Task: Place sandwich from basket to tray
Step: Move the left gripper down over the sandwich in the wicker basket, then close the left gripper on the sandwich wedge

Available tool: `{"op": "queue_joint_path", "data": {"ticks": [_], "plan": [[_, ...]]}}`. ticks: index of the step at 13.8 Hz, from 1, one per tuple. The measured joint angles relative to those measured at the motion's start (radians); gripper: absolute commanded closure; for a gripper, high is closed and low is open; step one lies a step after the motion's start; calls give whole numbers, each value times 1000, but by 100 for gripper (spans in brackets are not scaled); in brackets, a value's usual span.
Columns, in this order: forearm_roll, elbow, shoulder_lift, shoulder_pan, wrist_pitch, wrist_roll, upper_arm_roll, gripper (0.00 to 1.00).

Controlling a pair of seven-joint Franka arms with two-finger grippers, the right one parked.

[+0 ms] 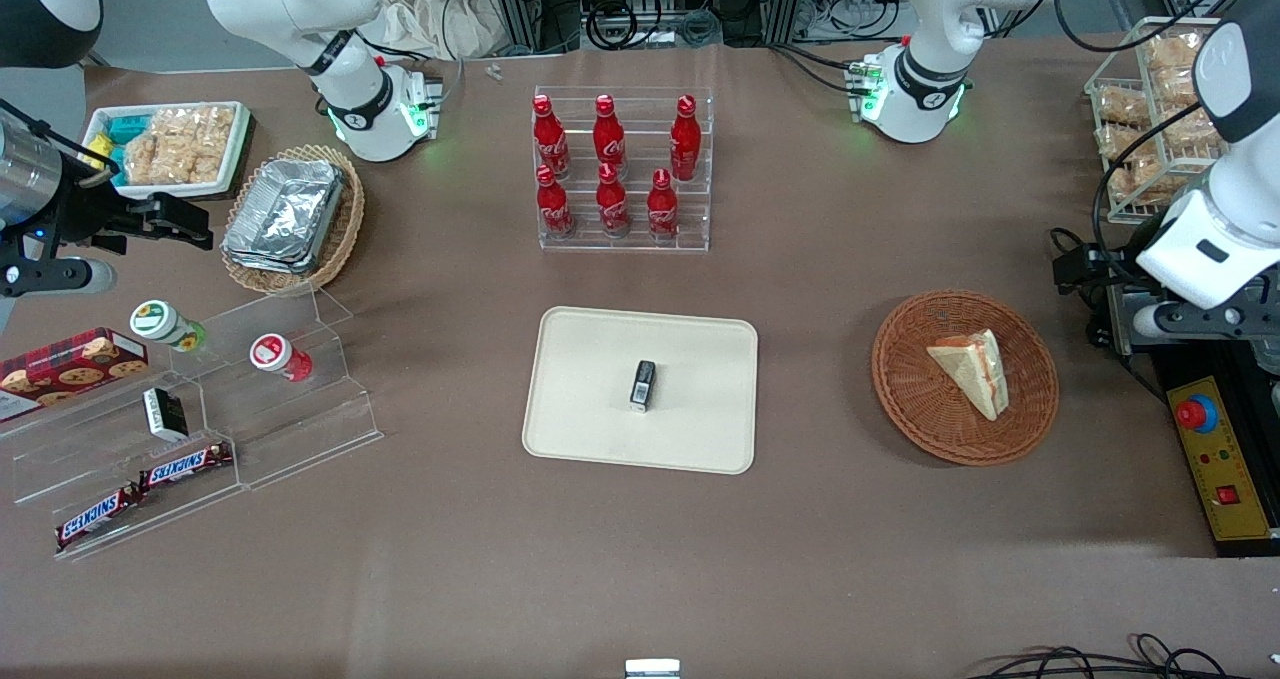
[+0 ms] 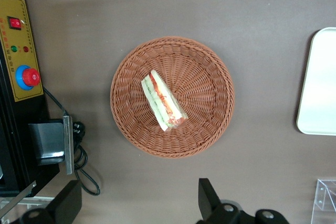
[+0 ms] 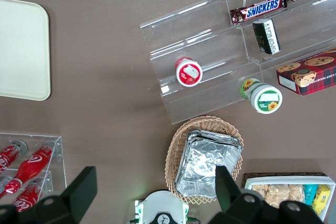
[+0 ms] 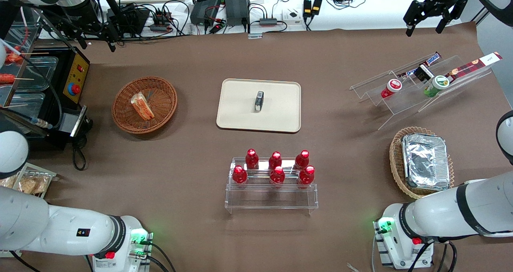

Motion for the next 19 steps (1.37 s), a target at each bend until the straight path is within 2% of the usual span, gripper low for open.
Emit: {"op": "queue_joint_path", "data": {"ticks": [5,8,10,16,19], "plan": [[0,46,65,-2,-18,-7,-4,0],[-6,34,99,-4,23,-154,-5,0],[-8,-36,110,-4,133,-248,-4,0],[-9,-395,118,0,558,-464,27,0],[-11,-505,145,-2,713,-592,30,0]]}}
